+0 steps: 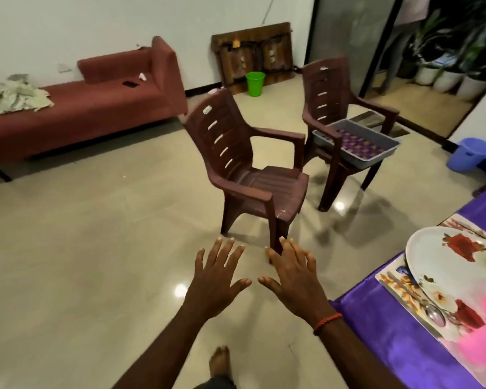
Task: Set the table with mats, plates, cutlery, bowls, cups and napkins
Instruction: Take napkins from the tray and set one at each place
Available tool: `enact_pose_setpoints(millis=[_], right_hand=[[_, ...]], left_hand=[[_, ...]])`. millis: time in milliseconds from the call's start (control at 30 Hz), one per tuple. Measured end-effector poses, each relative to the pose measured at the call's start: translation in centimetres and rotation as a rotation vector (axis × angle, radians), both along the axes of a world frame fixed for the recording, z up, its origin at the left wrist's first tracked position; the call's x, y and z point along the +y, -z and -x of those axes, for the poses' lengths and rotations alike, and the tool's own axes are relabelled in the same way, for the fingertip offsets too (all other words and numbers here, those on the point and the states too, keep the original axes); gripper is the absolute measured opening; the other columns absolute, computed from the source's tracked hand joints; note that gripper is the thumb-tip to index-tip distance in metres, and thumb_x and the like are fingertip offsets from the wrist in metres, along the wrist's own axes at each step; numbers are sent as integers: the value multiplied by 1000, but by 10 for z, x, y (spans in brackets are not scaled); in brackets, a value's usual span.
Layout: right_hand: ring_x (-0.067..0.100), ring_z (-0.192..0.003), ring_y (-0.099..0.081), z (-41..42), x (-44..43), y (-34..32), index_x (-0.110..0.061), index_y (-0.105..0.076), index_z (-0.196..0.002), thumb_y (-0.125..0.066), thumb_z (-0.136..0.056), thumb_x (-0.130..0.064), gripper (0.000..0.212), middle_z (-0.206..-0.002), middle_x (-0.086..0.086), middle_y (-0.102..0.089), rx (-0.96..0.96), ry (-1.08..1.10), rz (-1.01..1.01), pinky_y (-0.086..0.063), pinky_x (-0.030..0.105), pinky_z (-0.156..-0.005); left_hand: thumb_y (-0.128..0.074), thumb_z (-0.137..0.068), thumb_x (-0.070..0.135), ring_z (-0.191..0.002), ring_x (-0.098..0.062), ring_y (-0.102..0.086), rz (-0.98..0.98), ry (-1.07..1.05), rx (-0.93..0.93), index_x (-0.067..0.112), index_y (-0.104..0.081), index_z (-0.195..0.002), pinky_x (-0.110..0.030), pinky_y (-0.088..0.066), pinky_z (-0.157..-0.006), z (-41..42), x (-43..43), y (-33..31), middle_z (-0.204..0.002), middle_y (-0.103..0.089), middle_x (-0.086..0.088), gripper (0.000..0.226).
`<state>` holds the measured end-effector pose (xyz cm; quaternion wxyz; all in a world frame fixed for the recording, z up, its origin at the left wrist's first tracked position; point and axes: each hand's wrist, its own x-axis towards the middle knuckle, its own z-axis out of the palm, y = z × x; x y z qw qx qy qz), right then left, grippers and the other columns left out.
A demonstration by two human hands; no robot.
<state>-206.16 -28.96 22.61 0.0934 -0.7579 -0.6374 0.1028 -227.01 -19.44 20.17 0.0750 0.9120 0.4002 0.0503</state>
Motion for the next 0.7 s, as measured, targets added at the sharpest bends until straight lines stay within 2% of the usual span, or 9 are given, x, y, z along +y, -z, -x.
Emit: enact_pose_setpoints(millis=[67, 133, 267, 433, 567, 633, 700], right_hand=[[30, -153, -9, -7, 19, -4, -37, -28, -153, -19, -89, -80, 78, -165, 7, -16, -12, 65, 10, -13, 52, -121], [29, -152, -13, -15, 37, -9, -37, -30, -152, -23, -90, -79, 75, -164, 8, -19, -31, 128, 2, -15, 51, -120], [25, -153, -10, -28, 69, -16, -38, -29, -152, -23, -91, -79, 73, -164, 4, -19, -36, 249, 5, -13, 48, -121], [24, -153, -8, -47, 91, -17, -39, -28, -152, -15, -89, -83, 77, -164, 3, -19, -29, 385, 15, -11, 46, -121], [26, -153, -10, -81, 111, -16, -38, -29, -152, -16, -90, -82, 77, -165, 5, -19, -9, 465, 8, -8, 45, -120], [25, -154, -6, -105, 123, -14, -39, -26, -152, -19, -90, -79, 74, -166, 4, -16, 0, 514, 13, -6, 45, -121], [24, -154, 0, -127, 134, -11, -40, -20, -154, -19, -91, -79, 74, -167, 3, -10, 0, 529, 50, -4, 46, -121]], left_hand=[[-19, -97, 78, -157, -20, 3, 7, 63, -13, 32, -15, -161, -59, -15, -121, -13, 34, -1, -170, -12, 2, 79], [-19, -97, 78, -157, -19, 8, 2, 128, -34, 33, -12, -161, -58, -11, -122, -27, 66, -3, -171, -7, 3, 79], [-23, -97, 77, -158, -22, 2, 17, 247, -30, 32, -17, -162, -61, -15, -122, -59, 124, -6, -171, -11, 2, 79], [-16, -95, 81, -157, -19, 10, 55, 377, -40, 33, -15, -161, -60, -8, -123, -109, 164, -9, -171, -6, 4, 82], [-21, -95, 81, -157, -24, 2, 23, 489, -18, 31, -20, -160, -63, -15, -121, -164, 196, -7, -169, -14, 1, 82], [-17, -93, 83, -156, -23, 9, 34, 515, 9, 34, -15, -161, -62, -9, -123, -196, 214, -2, -170, -8, 2, 84], [-8, -90, 85, -156, -24, 8, 47, 538, -19, 33, -16, -160, -62, -8, -123, -223, 228, 0, -170, -9, 1, 88]])
